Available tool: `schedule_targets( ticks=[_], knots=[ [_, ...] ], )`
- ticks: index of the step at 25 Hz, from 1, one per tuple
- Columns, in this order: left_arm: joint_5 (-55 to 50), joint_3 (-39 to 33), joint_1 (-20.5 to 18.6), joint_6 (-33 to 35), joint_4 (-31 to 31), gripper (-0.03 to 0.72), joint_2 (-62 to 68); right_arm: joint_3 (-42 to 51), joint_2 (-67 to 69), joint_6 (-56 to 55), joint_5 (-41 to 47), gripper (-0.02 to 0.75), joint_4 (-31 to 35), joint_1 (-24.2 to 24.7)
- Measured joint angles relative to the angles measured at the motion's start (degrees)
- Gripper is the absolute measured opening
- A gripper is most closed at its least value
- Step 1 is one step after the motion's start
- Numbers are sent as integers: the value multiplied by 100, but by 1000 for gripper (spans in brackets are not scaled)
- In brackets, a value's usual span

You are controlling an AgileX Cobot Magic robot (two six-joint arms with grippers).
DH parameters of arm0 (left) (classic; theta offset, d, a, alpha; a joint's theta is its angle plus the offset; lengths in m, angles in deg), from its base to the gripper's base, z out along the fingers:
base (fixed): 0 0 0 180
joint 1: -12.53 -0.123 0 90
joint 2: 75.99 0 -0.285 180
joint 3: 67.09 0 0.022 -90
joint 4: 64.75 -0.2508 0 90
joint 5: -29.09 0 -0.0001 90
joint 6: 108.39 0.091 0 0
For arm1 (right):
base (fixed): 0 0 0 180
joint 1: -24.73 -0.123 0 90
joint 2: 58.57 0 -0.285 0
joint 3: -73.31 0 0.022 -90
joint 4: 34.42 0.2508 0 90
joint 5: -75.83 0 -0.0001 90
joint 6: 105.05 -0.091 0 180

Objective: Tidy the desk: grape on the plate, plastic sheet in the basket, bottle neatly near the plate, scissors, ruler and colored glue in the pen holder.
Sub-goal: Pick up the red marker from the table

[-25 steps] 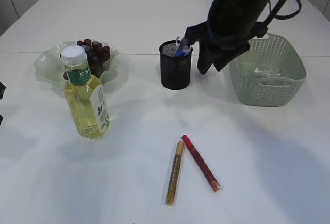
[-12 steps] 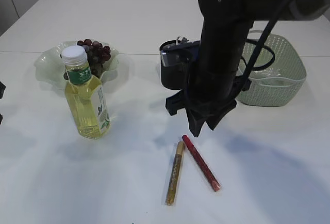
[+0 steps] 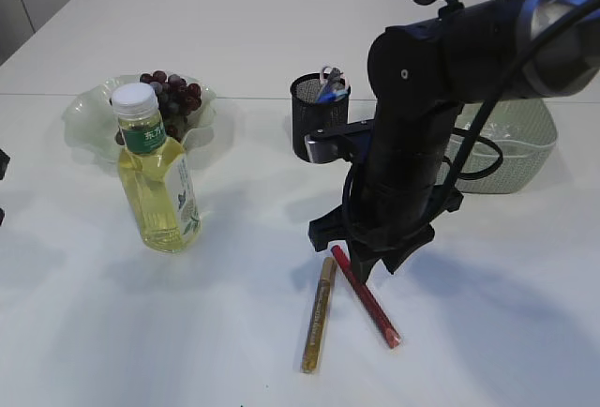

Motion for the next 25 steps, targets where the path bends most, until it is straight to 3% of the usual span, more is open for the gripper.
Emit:
schedule_targets(
  ticks=[25],
  knots=[
    [0,0,0,0,0,308,0,4,535,-39,-703,321,0,0]
  ],
)
